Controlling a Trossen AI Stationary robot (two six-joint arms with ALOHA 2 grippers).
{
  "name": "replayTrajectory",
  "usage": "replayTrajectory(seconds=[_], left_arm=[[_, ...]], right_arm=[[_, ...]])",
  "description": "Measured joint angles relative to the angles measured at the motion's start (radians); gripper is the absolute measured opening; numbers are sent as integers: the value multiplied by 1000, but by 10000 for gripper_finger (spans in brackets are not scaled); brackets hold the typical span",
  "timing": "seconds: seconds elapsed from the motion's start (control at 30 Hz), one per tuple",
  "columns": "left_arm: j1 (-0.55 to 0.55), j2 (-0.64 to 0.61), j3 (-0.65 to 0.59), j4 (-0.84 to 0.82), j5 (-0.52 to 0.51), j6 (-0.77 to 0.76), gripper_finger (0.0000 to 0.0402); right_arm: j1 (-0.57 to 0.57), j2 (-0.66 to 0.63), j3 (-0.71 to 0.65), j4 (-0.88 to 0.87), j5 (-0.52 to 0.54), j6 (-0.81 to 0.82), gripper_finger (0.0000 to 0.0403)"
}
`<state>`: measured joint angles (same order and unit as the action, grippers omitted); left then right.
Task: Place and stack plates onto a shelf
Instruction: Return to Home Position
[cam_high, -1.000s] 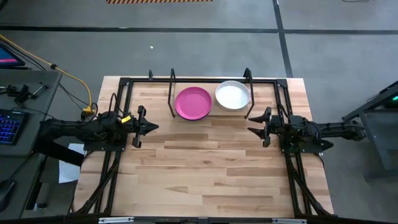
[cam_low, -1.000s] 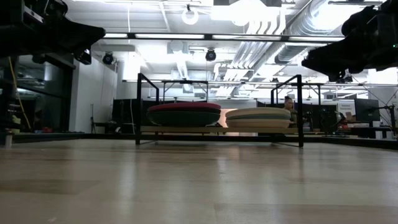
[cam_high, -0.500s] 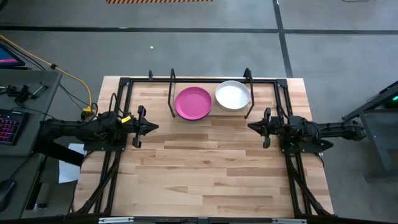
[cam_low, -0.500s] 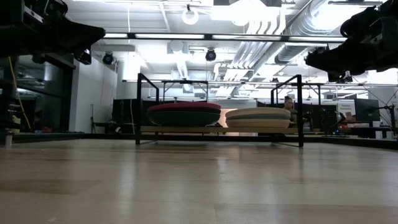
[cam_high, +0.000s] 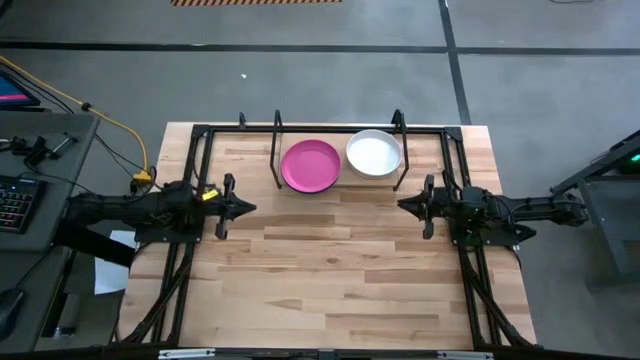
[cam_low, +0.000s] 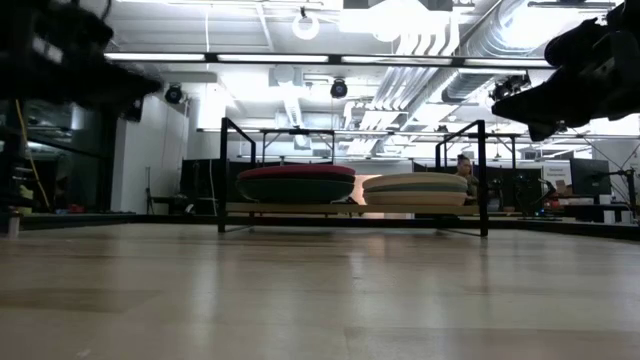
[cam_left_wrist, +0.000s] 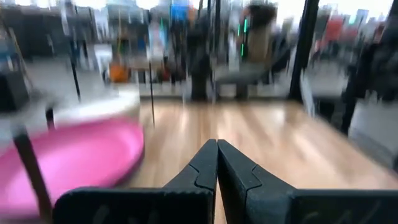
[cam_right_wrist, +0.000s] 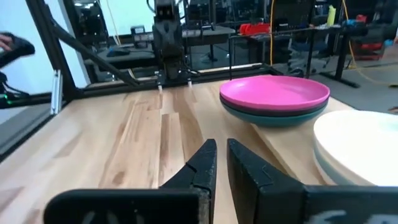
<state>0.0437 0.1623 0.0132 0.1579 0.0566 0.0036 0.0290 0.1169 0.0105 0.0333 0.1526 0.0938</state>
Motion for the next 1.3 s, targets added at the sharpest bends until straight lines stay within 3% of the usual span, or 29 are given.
replayTrajectory(seconds=[0.07, 0.23, 0.4, 0.63, 1.3], left_arm=[[0, -34, 0, -139, -1, 0, 1], [3, -88, -2, -148, -88, 0, 1], [3, -161, -1, -143, -91, 0, 1], [2, -159, -2, -147, -92, 0, 1], [2, -150, -2, -146, -94, 0, 1]], right_arm=[[0, 0, 0, -1, 0, 21, 25], [0, 0, 0, -2, 0, 38, 25], [-3, -85, -1, 1, -12, 38, 25], [-3, -117, -1, 97, -12, 38, 25], [-3, -117, -2, 59, -13, 38, 25]])
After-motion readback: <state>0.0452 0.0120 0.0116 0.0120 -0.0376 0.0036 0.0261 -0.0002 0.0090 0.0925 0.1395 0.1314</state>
